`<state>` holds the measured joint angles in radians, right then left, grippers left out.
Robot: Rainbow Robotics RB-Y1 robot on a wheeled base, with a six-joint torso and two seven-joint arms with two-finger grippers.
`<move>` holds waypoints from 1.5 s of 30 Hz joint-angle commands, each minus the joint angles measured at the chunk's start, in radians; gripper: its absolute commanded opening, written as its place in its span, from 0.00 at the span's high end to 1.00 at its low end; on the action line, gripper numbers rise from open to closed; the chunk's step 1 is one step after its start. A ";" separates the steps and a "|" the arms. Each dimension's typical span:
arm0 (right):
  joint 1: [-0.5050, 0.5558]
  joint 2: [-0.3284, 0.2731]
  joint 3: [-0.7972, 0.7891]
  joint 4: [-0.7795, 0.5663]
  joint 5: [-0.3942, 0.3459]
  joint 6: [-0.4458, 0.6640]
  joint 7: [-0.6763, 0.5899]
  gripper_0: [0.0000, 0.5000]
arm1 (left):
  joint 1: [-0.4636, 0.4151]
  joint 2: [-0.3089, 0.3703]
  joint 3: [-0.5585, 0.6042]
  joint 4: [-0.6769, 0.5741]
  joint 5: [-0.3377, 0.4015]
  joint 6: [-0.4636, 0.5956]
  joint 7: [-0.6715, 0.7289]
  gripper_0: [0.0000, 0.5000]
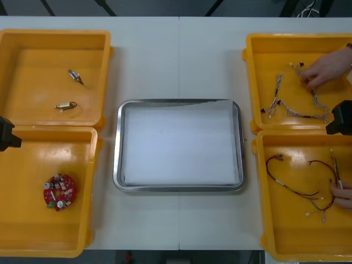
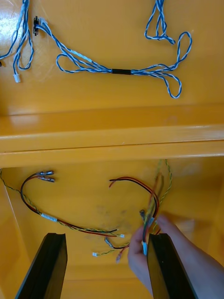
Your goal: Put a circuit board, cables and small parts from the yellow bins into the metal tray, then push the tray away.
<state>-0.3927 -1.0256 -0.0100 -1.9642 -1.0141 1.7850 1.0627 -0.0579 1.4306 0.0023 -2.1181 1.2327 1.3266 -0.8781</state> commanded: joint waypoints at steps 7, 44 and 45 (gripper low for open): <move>0.008 0.004 -0.025 -0.025 0.008 -0.004 0.025 0.00 | 0.013 0.028 0.027 -0.016 -0.007 0.002 0.050 0.00; 0.008 0.004 -0.025 -0.025 0.008 -0.004 0.025 0.00 | 0.013 0.028 0.027 -0.016 -0.007 0.002 0.050 0.00; 0.008 0.004 -0.025 -0.025 0.008 -0.004 0.025 0.00 | 0.013 0.028 0.027 -0.016 -0.007 0.002 0.050 0.00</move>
<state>-0.3927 -1.0256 -0.0100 -1.9642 -1.0141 1.7850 1.0627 -0.0579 1.4306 0.0023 -2.1181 1.2327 1.3266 -0.8781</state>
